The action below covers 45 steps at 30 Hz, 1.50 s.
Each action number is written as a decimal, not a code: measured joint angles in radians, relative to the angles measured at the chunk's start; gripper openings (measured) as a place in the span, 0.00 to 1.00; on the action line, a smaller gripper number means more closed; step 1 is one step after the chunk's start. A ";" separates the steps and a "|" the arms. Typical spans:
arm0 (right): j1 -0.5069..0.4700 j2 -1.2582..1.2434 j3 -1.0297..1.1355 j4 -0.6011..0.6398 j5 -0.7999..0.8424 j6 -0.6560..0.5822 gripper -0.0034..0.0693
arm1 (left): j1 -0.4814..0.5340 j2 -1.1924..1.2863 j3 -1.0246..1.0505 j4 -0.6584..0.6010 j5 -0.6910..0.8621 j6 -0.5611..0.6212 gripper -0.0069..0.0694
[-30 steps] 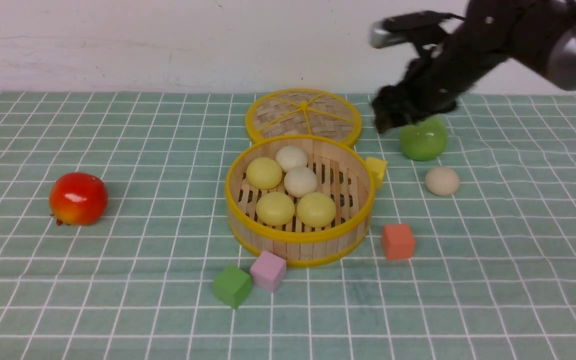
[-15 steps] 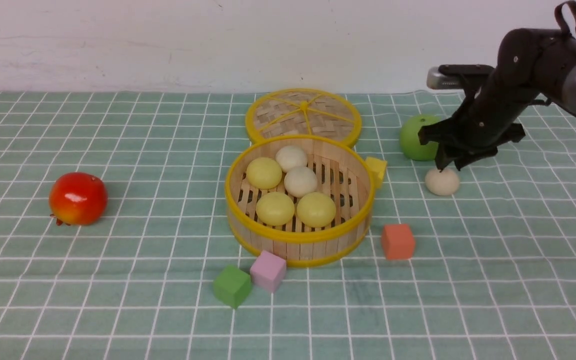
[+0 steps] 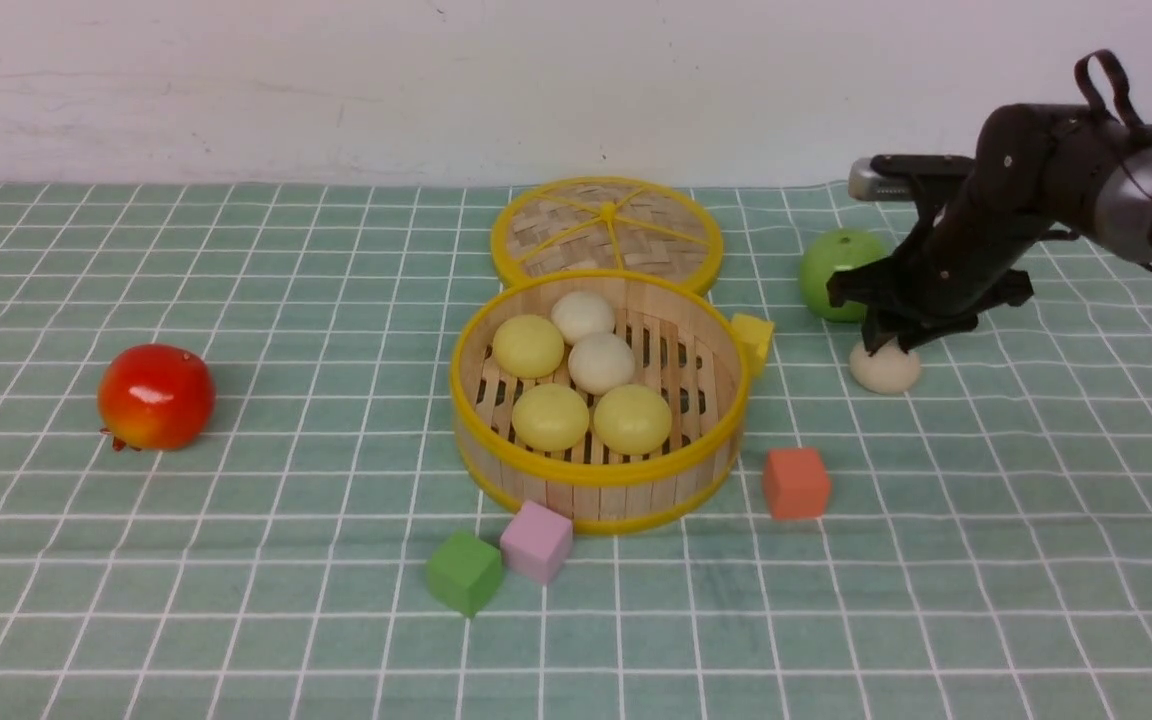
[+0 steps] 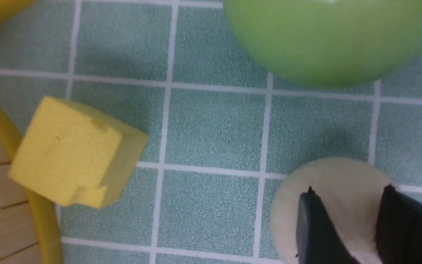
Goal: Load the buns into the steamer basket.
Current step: Use the right arm to grab a steamed stuffed bun, then use the right arm to put the steamed stuffed bun into the steamer
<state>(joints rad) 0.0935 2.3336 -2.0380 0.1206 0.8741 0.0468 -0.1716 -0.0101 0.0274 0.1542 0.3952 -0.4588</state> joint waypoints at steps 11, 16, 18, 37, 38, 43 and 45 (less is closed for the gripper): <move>0.000 0.000 -0.023 0.006 0.038 0.000 0.05 | 0.000 0.000 0.001 0.000 0.000 0.000 0.33; 0.002 -0.046 -0.047 0.045 0.085 -0.013 0.05 | 0.000 0.000 0.001 0.000 0.000 0.000 0.33; 0.014 -0.080 -0.056 0.078 0.092 -0.034 0.05 | 0.000 0.000 0.001 0.000 0.000 0.000 0.33; 0.219 -0.027 -0.069 0.235 0.053 -0.148 0.07 | 0.000 0.000 0.001 0.000 0.000 0.000 0.34; 0.219 -0.019 -0.068 0.237 0.053 -0.148 0.08 | 0.000 0.000 0.001 0.000 0.000 0.000 0.34; 0.219 -0.013 -0.068 0.249 0.050 -0.144 0.22 | 0.000 0.000 0.001 0.000 0.000 0.000 0.34; 0.219 -0.024 -0.068 0.251 0.056 -0.134 0.35 | 0.000 0.000 0.001 0.000 0.000 0.000 0.34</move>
<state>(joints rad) 0.3123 2.3096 -2.1065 0.3720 0.9304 -0.0874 -0.1716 -0.0101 0.0283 0.1542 0.3952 -0.4588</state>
